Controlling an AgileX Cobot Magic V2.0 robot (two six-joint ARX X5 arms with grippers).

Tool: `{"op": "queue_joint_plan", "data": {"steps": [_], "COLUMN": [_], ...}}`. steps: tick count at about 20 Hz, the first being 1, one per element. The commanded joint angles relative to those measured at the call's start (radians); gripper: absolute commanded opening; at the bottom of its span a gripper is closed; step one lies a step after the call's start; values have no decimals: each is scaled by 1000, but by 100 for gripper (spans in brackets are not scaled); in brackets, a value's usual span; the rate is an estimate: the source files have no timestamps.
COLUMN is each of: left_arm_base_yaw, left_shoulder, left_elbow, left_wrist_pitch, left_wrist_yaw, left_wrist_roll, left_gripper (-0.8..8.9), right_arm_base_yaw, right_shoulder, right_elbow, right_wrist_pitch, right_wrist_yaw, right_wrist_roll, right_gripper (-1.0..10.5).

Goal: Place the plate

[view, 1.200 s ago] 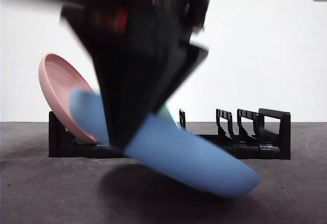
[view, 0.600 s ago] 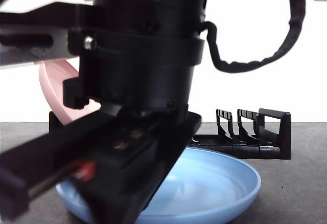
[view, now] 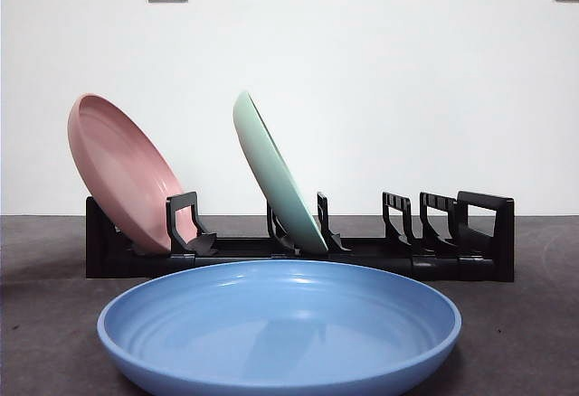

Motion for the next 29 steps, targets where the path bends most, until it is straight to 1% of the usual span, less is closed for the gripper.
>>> {"op": "queue_joint_plan", "data": {"steps": [1, 2, 5, 8, 9, 11, 14, 15, 16, 17, 19, 20, 25, 29], "left_arm_base_yaw": [-58, -84, -150, -179, -185, -191, -190, -190, -190, -190, -191, -191, -190, -190], "left_shoulder": [112, 160, 324, 455, 494, 544, 582, 586, 586, 586, 586, 586, 584, 582], "left_elbow": [109, 148, 264, 340, 359, 371, 371, 371, 371, 371, 372, 372, 391, 490], "left_wrist_pitch": [9, 8, 7, 9, 9, 12, 27, 39, 48, 60, 67, 68, 61, -11], "left_wrist_yaw": [-98, -145, -290, -383, -425, -478, -492, -492, -492, -492, -492, -492, -510, -550], "left_wrist_roll": [-37, -40, -40, -52, -57, -57, -57, -56, -54, -54, -53, -48, -28, -3], "left_gripper": [303, 303, 302, 302, 302, 302, 300, 272, 220, 145, 42, 11, 11, 11], "right_arm_base_yaw": [-21, -35, -60, -65, -65, -65, -65, -65, -65, -65, -65, -65, -65, -65], "right_shoulder": [-37, -51, -66, -66, -66, -66, -66, -66, -66, -66, -66, -66, -66, -66], "right_elbow": [23, 23, 23, 23, 23, 23, 23, 23, 23, 23, 23, 23, 23, 23], "right_wrist_pitch": [0, -6, -55, -90, -90, -93, -102, -107, -111, -112, -113, -116, -119, -121], "right_wrist_yaw": [4, 11, 69, 119, 125, 130, 130, 131, 131, 133, 135, 135, 138, 172], "right_wrist_roll": [34, 34, 33, 33, 33, 33, 33, 34, 35, 37, 37, 37, 38, 37], "right_gripper": [288, 288, 288, 288, 288, 288, 288, 288, 288, 288, 288, 288, 288, 288]}}
